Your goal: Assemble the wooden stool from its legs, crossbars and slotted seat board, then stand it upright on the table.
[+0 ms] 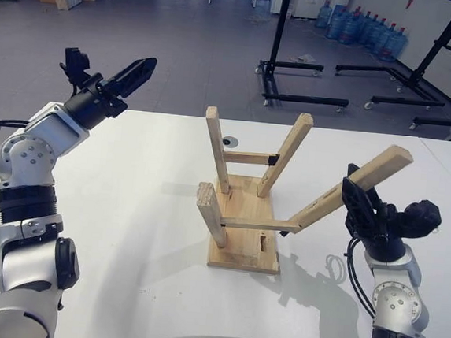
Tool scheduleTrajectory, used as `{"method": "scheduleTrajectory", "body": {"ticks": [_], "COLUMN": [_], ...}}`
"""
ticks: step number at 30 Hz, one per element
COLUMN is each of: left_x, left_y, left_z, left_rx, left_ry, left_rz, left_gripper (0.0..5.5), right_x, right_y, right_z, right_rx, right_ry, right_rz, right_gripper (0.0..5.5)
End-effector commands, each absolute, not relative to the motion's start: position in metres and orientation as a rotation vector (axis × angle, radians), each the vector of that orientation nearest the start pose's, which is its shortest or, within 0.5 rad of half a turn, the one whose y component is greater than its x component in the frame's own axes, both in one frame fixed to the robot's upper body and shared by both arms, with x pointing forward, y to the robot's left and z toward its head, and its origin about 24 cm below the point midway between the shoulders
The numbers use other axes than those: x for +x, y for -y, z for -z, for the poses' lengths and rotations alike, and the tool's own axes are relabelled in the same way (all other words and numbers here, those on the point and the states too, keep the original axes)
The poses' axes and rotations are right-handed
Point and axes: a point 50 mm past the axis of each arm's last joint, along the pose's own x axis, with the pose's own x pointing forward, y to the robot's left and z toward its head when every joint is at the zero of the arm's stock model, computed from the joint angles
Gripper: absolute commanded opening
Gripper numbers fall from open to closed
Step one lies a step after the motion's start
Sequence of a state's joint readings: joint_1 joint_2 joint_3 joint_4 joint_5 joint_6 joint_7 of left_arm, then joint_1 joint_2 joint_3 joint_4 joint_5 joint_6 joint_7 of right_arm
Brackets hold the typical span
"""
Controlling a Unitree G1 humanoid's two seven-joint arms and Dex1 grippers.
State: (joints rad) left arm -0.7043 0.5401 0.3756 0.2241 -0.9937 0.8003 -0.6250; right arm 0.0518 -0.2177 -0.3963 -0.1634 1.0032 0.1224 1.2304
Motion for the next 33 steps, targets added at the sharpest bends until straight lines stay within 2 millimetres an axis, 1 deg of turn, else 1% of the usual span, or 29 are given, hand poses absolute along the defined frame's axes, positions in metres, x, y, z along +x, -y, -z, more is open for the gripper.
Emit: {"method": "scheduleTrajectory", "body": {"ticks": [1, 4, 7, 11, 16, 22, 27, 28, 33], "left_x": [0.334, 0.339, 0.343, 0.346, 0.348, 0.348, 0.348, 0.348, 0.346], "left_y": [-0.228, -0.226, -0.218, -0.21, -0.207, -0.203, -0.199, -0.199, -0.198], "left_z": [-0.229, -0.229, -0.233, -0.236, -0.236, -0.233, -0.232, -0.232, -0.231], "left_rx": [-0.549, -0.536, -0.512, -0.496, -0.489, -0.493, -0.501, -0.503, -0.509], "left_ry": [0.065, 0.044, 0.027, 0.013, 0.002, -0.006, -0.002, 0.0, 0.007], "left_rz": [0.826, 0.851, 0.892, 0.933, 0.953, 0.967, 0.972, 0.973, 0.967], "left_gripper": [5.4, 5.4, 5.4, 5.4, 5.4, 5.4, 5.4, 5.4, 5.4], "right_x": [0.19, 0.19, 0.198, 0.204, 0.21, 0.215, 0.213, 0.212, 0.213], "right_y": [0.227, 0.22, 0.212, 0.202, 0.201, 0.184, 0.171, 0.171, 0.186], "right_z": [-0.105, -0.096, -0.089, -0.085, -0.078, -0.073, -0.069, -0.069, -0.082], "right_rx": [0.539, 0.539, 0.534, 0.496, 0.47, 0.496, 0.517, 0.517, 0.49], "right_ry": [0.633, 0.634, 0.662, 0.673, 0.648, 0.645, 0.632, 0.631, 0.65], "right_rz": [-1.005, -1.022, -1.019, -1.024, -1.027, -1.046, -1.067, -1.067, -1.058], "right_gripper": [2.05, 2.05, 2.05, 2.05, 2.05, 2.05, 2.05, 2.05, 2.05]}}
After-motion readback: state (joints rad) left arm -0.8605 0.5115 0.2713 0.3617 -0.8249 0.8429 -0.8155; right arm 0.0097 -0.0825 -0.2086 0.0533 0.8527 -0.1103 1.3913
